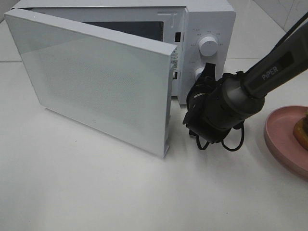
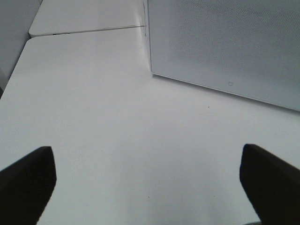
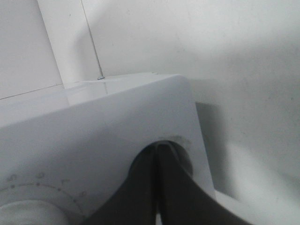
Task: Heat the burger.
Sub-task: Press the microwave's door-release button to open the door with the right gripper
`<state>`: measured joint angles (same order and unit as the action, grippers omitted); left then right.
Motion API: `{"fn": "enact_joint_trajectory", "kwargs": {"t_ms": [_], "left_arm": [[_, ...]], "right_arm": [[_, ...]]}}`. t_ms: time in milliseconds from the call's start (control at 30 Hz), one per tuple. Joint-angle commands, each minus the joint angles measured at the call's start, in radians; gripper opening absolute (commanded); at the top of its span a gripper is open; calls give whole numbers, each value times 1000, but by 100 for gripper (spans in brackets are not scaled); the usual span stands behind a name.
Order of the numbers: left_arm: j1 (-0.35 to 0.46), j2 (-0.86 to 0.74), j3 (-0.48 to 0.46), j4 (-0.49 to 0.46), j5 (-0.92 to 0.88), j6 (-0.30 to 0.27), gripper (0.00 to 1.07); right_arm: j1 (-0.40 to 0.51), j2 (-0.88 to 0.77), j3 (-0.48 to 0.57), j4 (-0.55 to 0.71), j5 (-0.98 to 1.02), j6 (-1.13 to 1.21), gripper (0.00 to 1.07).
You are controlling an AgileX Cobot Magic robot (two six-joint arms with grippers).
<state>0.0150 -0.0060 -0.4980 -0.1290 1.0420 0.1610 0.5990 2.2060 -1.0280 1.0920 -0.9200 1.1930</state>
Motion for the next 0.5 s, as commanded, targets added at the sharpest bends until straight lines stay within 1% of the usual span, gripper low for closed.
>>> {"fn": "enact_joint_trajectory", "kwargs": {"t_ms": [33, 167, 500], "left_arm": [[-5, -26, 3, -4, -4, -8, 102], [-5, -26, 3, -4, -4, -8, 102], [-5, -26, 3, -4, -4, -8, 102]], "right_arm": [[-36, -17, -94, -151, -223, -37, 0], [-36, -17, -106, -120, -232, -56, 0], [-36, 1, -105, -116, -245, -65, 0]]}}
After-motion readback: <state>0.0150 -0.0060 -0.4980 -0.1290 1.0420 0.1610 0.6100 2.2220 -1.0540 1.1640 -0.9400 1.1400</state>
